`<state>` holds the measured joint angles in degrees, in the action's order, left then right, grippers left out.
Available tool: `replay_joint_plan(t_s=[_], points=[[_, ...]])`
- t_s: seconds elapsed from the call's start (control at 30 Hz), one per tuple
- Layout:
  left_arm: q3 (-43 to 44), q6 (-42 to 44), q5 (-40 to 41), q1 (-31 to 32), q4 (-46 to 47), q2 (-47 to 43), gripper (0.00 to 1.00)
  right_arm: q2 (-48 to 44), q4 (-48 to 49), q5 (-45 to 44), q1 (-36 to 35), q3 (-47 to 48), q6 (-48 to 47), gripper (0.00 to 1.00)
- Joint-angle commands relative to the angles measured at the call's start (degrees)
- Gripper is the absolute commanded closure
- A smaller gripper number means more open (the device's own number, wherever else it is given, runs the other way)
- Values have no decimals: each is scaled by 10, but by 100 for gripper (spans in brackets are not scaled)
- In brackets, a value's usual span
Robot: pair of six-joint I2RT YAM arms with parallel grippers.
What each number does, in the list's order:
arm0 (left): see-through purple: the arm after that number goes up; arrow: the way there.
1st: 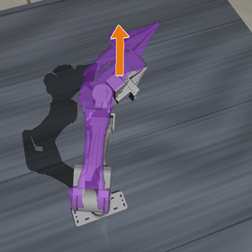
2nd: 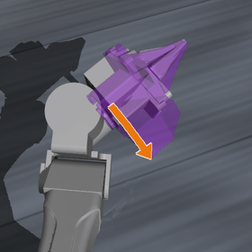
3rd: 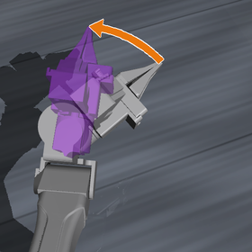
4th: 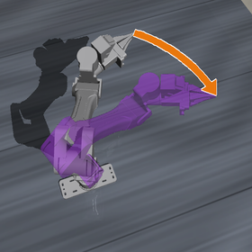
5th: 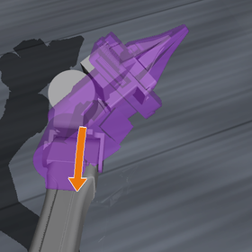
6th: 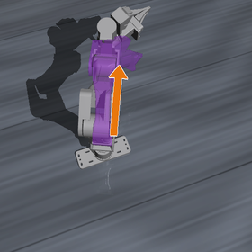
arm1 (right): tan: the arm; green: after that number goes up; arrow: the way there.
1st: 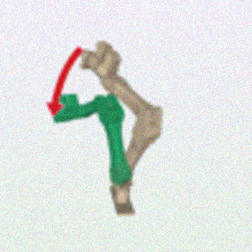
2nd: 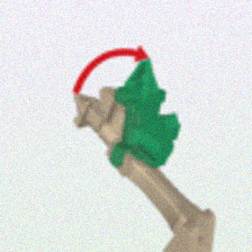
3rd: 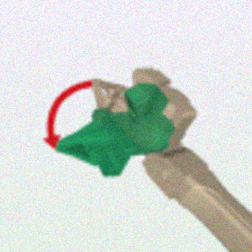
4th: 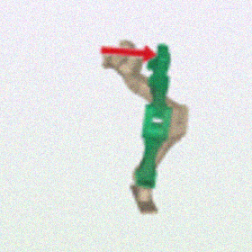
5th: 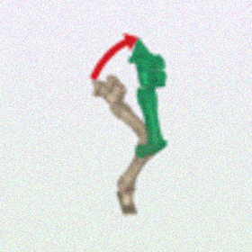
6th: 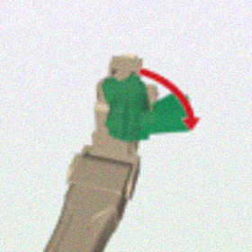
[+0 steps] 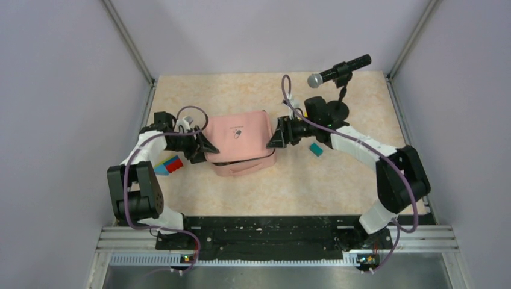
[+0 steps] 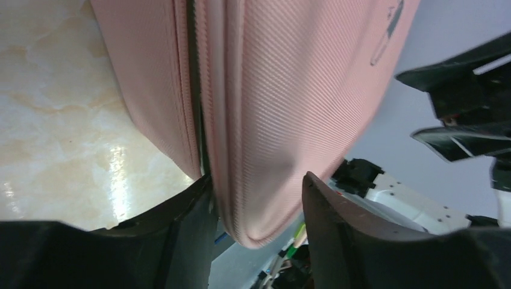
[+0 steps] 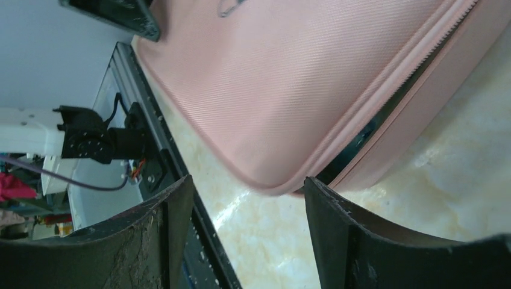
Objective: Organize the medicine kit
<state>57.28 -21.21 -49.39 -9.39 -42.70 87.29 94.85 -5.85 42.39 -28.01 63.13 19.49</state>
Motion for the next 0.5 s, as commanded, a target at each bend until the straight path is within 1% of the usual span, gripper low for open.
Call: replay_joint_plan(t_s=[0.0,0.13,0.2,0.27,0.3,0.33,0.4,0.43,0.47], points=[[-5,54,73,10,-23,-38,39,-94,-20,14,-4,-29,-36,33],[27,102,130,9,-64,-63,29,-157,-86,-71,11,-43,-113,32],[45,123,152,9,-86,-80,26,-166,-103,-110,23,-44,-140,32],[57,141,188,9,-106,-94,21,-158,-106,-137,26,-38,-165,32],[62,143,207,9,-121,-95,5,-151,-103,-146,26,-33,-166,32],[64,145,223,10,-125,-100,2,-140,-95,-150,27,-28,-161,33],[61,139,236,9,-109,-113,2,-113,-82,-147,25,-9,-141,33],[59,132,233,9,-94,-118,3,-97,-72,-146,26,2,-125,34],[57,127,219,10,-79,-118,7,-79,-66,-145,25,15,-108,34]])
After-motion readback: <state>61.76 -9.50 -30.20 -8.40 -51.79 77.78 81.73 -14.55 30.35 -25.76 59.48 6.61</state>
